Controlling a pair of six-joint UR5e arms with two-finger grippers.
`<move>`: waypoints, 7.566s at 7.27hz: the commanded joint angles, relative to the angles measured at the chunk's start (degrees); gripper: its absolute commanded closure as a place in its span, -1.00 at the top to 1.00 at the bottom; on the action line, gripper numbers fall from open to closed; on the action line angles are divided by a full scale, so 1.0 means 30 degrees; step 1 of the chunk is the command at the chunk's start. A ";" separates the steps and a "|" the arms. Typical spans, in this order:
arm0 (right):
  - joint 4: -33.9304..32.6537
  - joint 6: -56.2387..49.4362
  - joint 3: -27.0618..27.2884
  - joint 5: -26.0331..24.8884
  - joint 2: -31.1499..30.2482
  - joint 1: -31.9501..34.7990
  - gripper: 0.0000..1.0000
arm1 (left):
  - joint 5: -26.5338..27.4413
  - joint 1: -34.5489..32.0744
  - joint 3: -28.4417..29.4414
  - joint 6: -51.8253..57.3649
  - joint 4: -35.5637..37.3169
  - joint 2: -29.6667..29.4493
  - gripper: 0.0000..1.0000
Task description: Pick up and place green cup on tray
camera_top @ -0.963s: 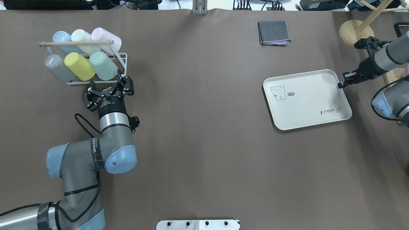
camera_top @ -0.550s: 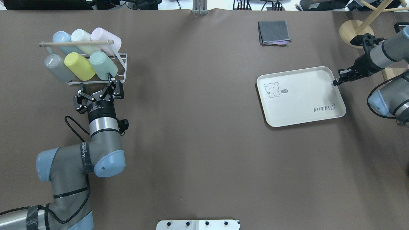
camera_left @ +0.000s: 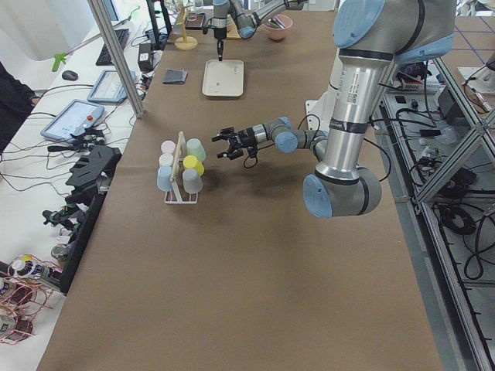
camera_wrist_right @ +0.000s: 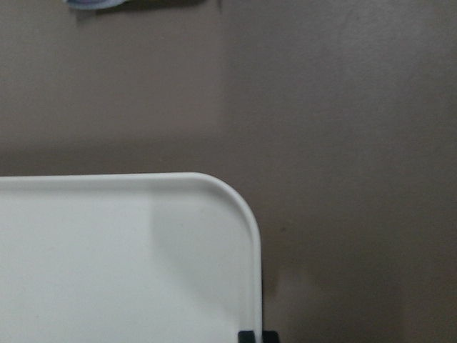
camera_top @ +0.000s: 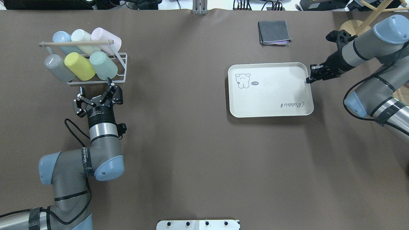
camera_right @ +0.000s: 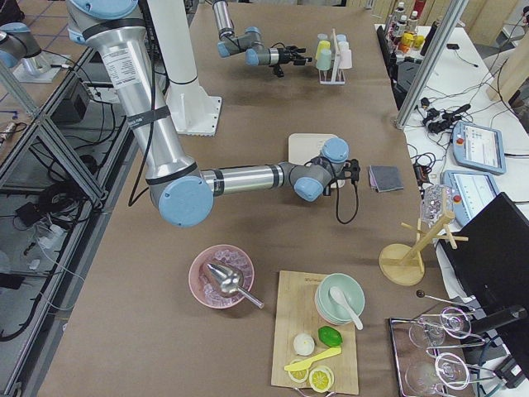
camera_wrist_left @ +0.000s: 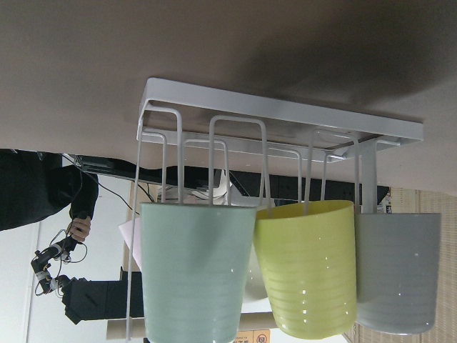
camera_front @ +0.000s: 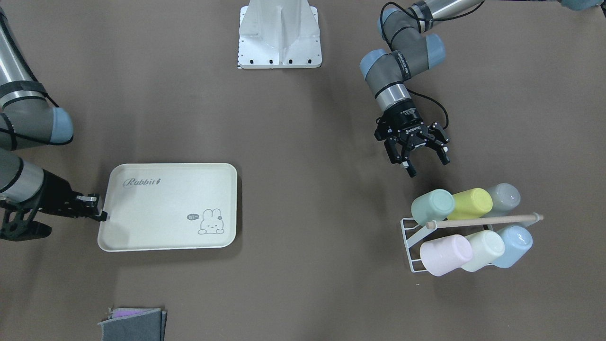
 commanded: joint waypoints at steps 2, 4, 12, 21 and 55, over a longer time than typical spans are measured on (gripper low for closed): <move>-0.6885 0.3647 0.4548 -0.3389 0.2715 -0.3614 -1.00 | 0.0281 0.0076 0.0541 0.0203 -0.0460 -0.0639 0.95; -0.8235 0.5603 0.6024 -0.5151 0.3573 -0.5434 -1.00 | 0.0281 -0.0041 0.1041 0.0204 -0.0548 -0.0963 0.95; -0.8147 0.2338 0.5270 -0.6859 0.3957 -0.7436 -1.00 | 0.0281 -0.1563 0.3266 0.0292 -0.1281 -0.2105 0.95; -0.8059 0.2626 0.4272 -0.6801 0.3634 -0.7172 -1.00 | 0.0281 -0.2443 0.4939 0.0966 -0.1310 -0.3308 0.63; -1.8020 -2.0371 0.7201 -0.1673 -0.7938 1.1666 1.00 | -1.8935 -0.3416 0.4485 -2.4904 -2.2007 -0.5734 -0.49</move>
